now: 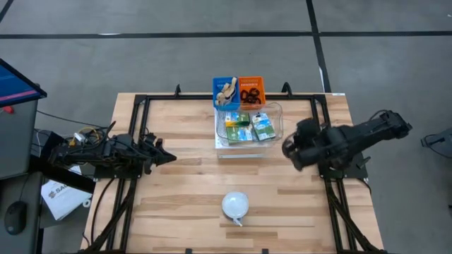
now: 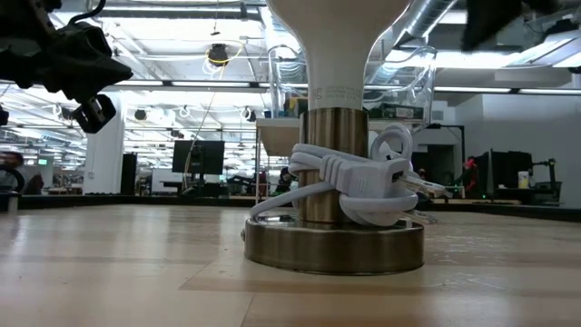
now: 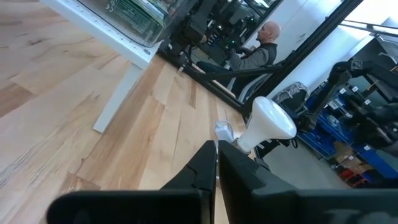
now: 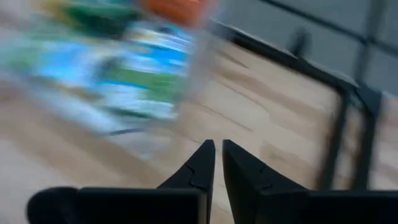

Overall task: Pick & Place Office Desk Supplies
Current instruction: Put the transparent bin with crayon boxes on the shelf

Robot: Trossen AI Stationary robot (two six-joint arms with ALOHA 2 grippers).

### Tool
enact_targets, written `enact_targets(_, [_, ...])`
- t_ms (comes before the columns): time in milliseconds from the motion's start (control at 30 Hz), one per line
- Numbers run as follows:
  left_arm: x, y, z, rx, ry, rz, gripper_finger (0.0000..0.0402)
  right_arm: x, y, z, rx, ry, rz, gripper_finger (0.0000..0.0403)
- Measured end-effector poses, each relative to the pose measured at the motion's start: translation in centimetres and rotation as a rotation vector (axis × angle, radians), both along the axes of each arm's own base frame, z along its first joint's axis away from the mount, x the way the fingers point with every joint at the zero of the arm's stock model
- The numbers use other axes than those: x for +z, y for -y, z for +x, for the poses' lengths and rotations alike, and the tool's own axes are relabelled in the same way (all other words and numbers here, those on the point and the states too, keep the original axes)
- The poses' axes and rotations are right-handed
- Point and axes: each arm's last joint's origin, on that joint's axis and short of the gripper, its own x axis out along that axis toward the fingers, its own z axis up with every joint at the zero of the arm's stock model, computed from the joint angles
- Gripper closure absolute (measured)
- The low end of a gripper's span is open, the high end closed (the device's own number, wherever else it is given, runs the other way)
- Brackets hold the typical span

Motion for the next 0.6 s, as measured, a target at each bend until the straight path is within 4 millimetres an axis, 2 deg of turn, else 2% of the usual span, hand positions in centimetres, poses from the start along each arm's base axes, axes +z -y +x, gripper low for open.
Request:
enact_targets(100, [0.0,0.0,0.1,0.000,0.003,0.000,0.0393,-1.4,1.9,-1.2,-0.098,0.004,0.049,0.0378])
enact_targets(200, [0.1,0.0,0.1,0.001,0.006,0.000,0.0393,-1.1,3.2,-2.7,-0.104,0.150,0.089,0.0379])
enact_targets(367, [0.1,0.0,0.1,0.000,0.008,0.000,0.0393,-1.8,4.7,-4.3,-0.116,0.287,0.152,0.0378])
enact_targets(467, [0.1,0.0,0.1,0.000,0.005,0.000,0.0393,-2.2,5.2,-4.5,-0.081,0.353,0.201,0.0378])
enact_targets(600, [0.1,0.0,0.2,0.000,0.006,0.000,0.0393,-2.9,5.6,-3.3,-0.058,0.368,0.213,0.0378])
